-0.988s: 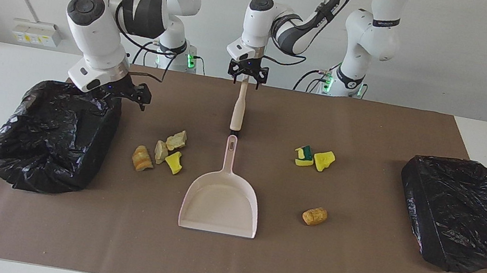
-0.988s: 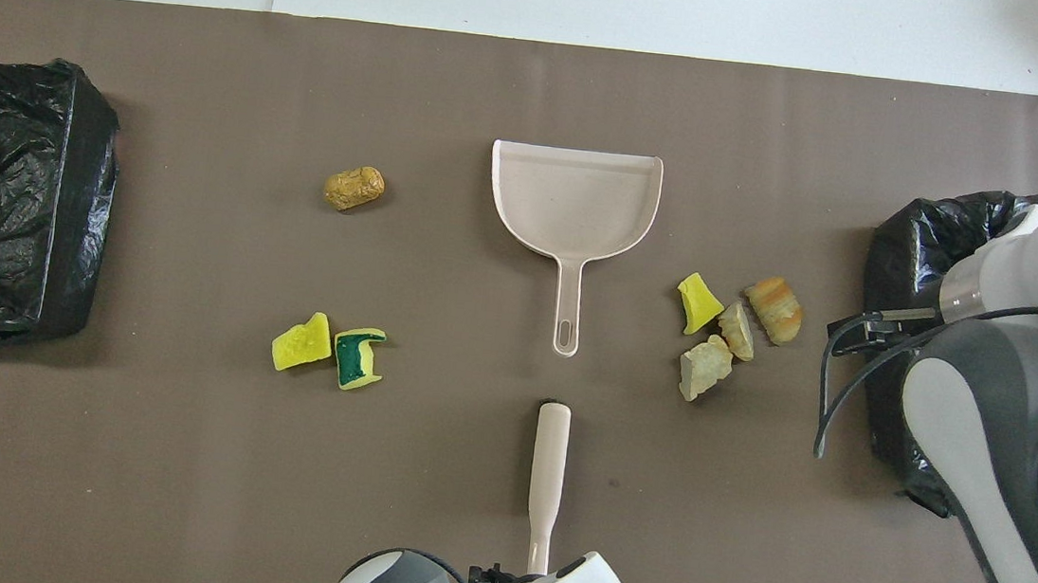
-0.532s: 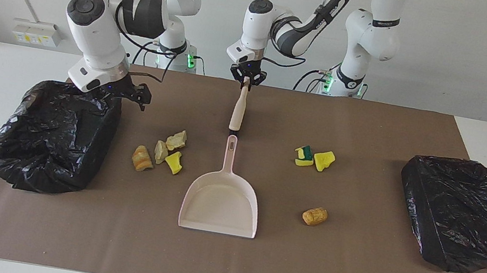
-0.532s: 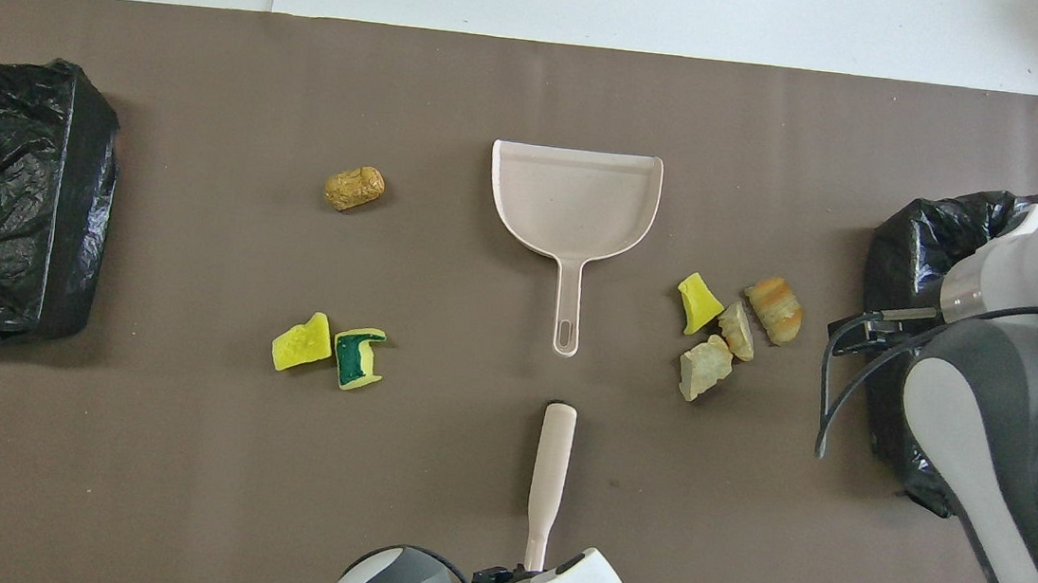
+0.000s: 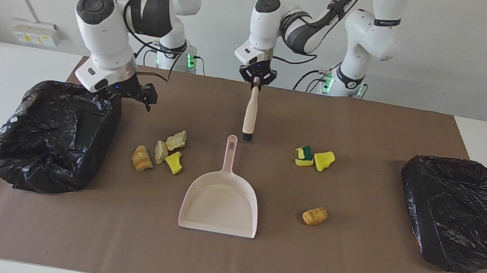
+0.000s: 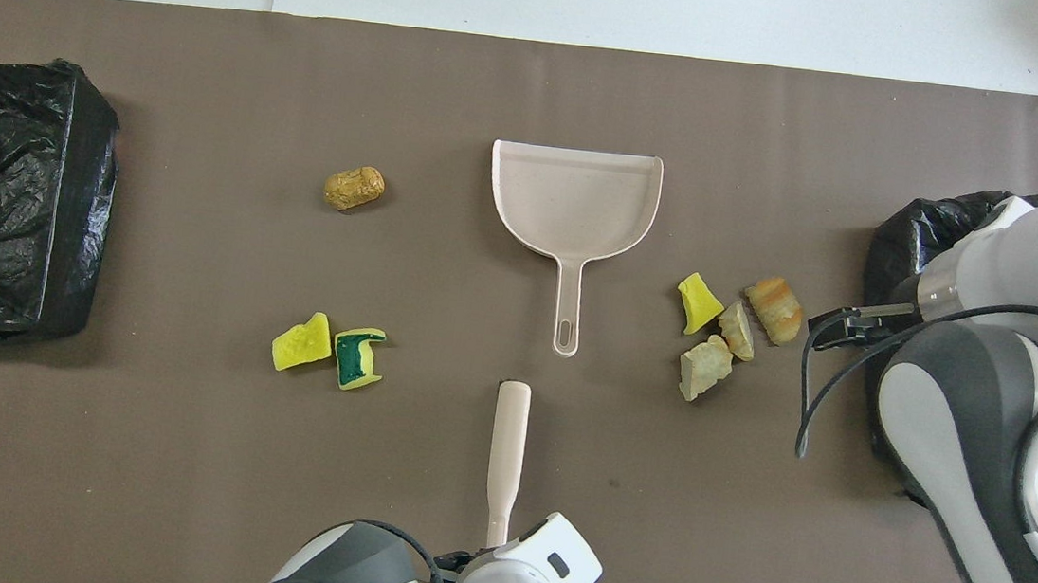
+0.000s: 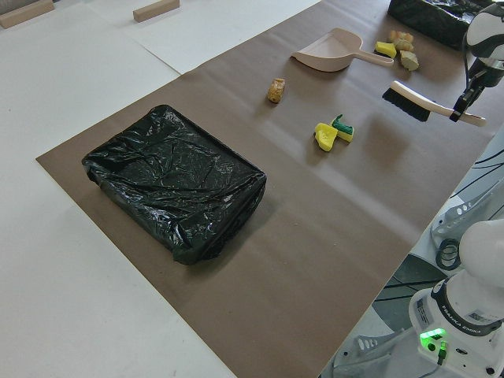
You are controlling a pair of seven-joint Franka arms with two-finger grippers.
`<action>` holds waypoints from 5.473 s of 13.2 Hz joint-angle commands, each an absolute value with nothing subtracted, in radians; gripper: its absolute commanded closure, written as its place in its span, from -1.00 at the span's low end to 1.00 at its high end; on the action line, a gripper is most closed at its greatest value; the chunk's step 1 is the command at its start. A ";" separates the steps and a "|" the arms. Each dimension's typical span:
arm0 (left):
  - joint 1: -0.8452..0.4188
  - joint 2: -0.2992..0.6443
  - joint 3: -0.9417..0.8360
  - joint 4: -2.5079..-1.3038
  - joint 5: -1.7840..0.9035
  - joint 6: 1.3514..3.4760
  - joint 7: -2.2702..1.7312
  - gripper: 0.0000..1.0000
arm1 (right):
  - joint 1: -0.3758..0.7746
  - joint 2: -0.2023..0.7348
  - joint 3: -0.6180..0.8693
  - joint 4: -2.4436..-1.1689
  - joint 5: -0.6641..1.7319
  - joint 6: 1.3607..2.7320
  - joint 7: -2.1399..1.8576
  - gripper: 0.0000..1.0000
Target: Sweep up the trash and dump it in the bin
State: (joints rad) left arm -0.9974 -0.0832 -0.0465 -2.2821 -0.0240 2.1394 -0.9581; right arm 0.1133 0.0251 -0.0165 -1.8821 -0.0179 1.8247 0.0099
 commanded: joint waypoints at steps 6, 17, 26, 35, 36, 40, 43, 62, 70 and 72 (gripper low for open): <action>-0.648 -0.150 -0.051 -2.281 0.158 2.019 -0.895 1.00 | 0.310 0.256 -0.012 -1.631 -0.005 1.835 0.282 -1.00; -0.210 -0.176 -0.051 -2.381 0.158 2.161 -0.416 1.00 | 0.512 0.388 -0.012 -1.696 0.037 1.982 0.435 -1.00; -0.215 -0.184 -0.052 -2.437 0.156 2.217 -0.416 1.00 | 0.514 0.396 -0.014 -1.713 0.017 2.072 0.420 -0.51; -0.250 -0.181 -0.055 -2.437 0.147 2.210 -0.400 1.00 | 0.490 0.394 -0.014 -1.701 -0.006 1.992 0.162 1.00; -0.259 -0.181 -0.055 -2.437 0.144 2.210 -0.400 1.00 | 0.479 0.387 -0.014 -1.703 -0.002 1.974 0.076 1.00; -0.285 -0.172 -0.055 -2.437 0.114 2.217 -0.400 1.00 | 0.451 0.325 -0.015 -1.710 -0.018 1.941 -0.251 1.00; -0.294 -0.172 -0.055 -2.437 0.112 2.217 -0.400 1.00 | 0.462 0.232 -0.015 -1.739 -0.023 1.849 -0.429 1.00; -0.604 -0.155 -0.057 -2.431 -0.093 2.220 -0.503 1.00 | 0.595 0.057 -0.014 -2.095 -0.057 1.966 -0.680 1.00; -0.735 -0.136 -0.058 -2.300 -0.140 2.197 -0.626 1.00 | 0.595 0.055 -0.014 -2.114 -0.055 1.980 -0.678 1.00; -0.712 -0.147 -0.051 -2.280 -0.138 2.174 -0.624 1.00 | 0.595 0.055 -0.014 -2.112 -0.055 1.979 -0.678 1.00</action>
State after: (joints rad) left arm -0.7238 -0.1445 -0.0665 -2.3104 -0.1248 2.2029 -0.6209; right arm 0.5959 0.0678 -0.0147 -2.0939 -0.0394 1.9559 -0.6977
